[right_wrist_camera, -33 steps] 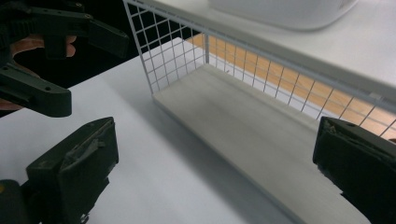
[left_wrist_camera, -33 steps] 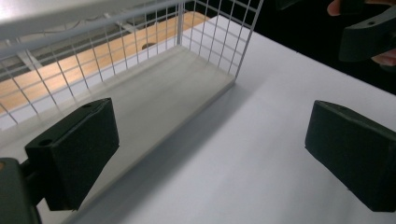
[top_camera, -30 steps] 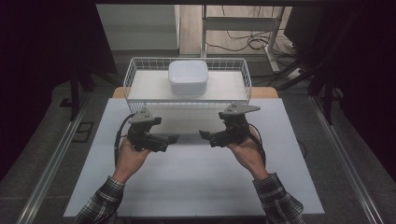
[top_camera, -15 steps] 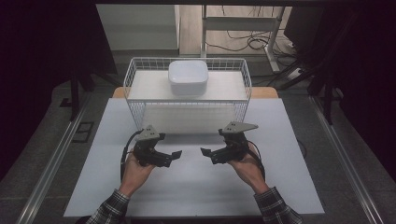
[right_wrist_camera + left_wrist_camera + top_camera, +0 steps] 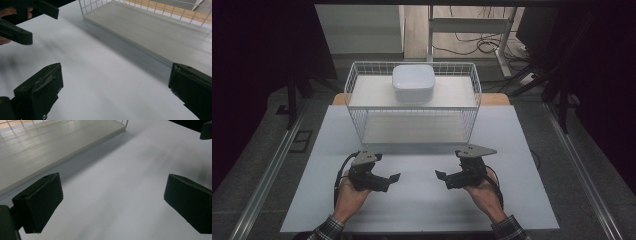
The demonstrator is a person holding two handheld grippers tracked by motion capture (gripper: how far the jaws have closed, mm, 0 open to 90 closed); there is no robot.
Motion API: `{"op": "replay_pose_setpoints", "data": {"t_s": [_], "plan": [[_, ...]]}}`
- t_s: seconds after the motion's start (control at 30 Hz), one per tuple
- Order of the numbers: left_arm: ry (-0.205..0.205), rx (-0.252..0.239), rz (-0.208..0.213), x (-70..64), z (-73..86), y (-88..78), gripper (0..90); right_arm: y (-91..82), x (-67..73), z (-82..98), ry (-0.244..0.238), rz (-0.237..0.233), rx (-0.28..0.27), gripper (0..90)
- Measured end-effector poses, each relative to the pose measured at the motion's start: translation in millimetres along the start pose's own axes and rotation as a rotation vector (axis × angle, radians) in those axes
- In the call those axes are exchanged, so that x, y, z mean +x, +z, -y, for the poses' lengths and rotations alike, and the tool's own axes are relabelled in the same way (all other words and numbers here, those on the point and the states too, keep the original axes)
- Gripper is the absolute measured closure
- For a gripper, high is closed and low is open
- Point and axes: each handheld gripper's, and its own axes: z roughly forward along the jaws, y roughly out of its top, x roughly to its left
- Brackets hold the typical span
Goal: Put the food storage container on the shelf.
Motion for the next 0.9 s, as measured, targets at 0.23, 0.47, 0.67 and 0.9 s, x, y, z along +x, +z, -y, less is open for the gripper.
{"op": "replay_pose_setpoints", "data": {"t_s": [0.23, 0.47, 0.67, 0.9], "plan": [[-0.016, -0.013, -0.017, 0.1, 9.9, -14.3, 1.9, -15.6, -0.5, 11.2, 0.0, 0.027, -0.01, 0.0], [-0.022, 0.003, -0.036, -1.1, 23.7, -23.5, 1.9, -29.3, -4.9, 27.2, 0.006, 0.071, -0.003, 0.0], [-0.015, 0.025, -0.061, -2.0, 39.0, -35.1, 2.1, -42.5, -8.7, 41.0, 0.023, 0.116, -0.021, 0.0], [-0.018, 0.039, -0.08, -1.6, 49.2, -45.5, 2.2, -51.7, -9.6, 51.7, 0.022, 0.145, -0.01, 0.0]]}}
